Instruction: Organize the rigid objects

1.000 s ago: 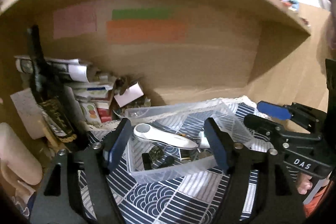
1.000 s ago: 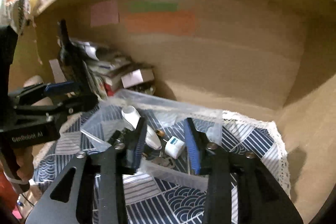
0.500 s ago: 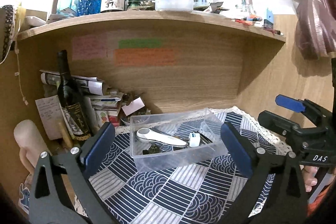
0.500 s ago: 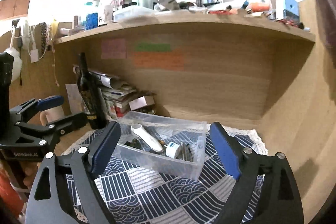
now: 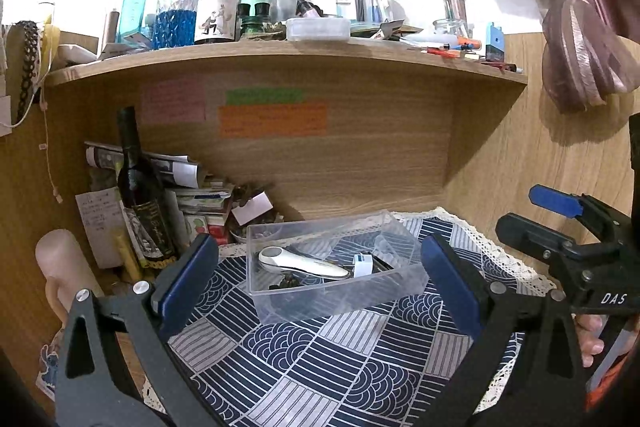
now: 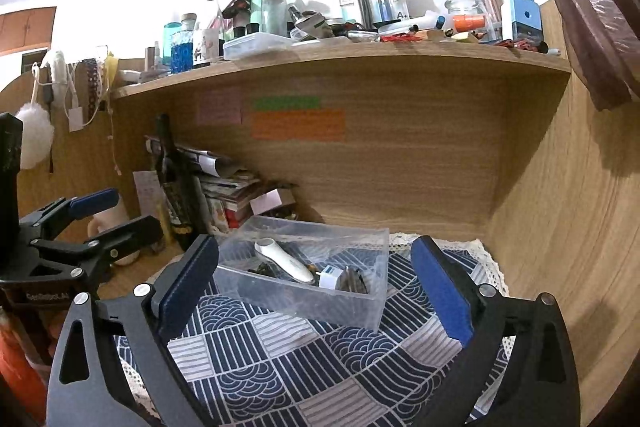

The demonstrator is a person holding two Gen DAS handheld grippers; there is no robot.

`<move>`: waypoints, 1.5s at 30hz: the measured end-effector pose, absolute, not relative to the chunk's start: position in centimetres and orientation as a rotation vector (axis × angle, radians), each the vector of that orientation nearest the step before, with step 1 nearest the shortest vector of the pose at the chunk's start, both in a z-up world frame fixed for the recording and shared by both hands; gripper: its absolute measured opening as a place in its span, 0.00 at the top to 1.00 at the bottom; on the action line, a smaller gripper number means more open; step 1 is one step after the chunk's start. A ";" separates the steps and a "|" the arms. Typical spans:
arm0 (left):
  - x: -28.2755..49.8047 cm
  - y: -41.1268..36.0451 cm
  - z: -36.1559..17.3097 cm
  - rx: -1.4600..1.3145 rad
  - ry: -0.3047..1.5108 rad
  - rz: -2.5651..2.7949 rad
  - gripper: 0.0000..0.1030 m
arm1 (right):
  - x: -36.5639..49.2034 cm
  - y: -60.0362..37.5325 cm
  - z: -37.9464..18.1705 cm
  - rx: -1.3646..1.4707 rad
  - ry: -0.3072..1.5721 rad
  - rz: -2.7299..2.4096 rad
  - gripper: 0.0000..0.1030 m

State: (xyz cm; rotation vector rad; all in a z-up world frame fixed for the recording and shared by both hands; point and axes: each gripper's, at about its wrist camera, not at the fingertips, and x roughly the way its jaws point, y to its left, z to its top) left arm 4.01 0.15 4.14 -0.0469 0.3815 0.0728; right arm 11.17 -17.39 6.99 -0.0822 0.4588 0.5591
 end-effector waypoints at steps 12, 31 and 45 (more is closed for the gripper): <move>3.9 0.2 4.2 -0.047 0.388 0.058 0.00 | 10.9 -17.4 7.1 -0.086 0.453 0.557 0.02; 3.9 0.2 4.3 -0.055 0.385 0.054 0.00 | 10.8 -17.3 7.4 -0.081 0.447 0.562 0.01; 3.8 0.1 4.2 -0.062 0.390 0.025 0.00 | 10.8 -17.1 7.3 -0.083 0.450 0.560 0.01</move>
